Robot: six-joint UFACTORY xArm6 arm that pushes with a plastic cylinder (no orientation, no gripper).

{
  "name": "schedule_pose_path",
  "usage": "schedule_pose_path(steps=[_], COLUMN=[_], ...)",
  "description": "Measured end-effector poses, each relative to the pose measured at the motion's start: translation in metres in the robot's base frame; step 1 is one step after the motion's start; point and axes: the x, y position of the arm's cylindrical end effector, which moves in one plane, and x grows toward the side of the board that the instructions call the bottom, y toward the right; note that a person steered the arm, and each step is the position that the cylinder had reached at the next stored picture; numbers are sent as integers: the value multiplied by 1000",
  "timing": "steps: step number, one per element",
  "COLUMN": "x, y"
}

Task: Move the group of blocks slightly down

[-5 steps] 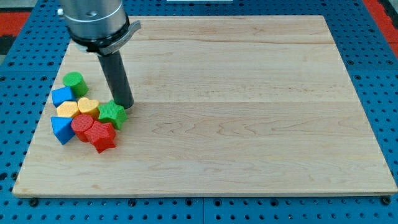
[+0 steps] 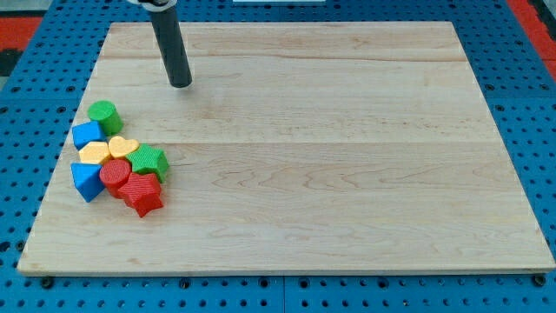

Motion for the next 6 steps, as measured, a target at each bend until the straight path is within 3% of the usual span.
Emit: schedule_pose_path(steps=[1,3,6], x=[28,57,78], y=[-86,-95,-152])
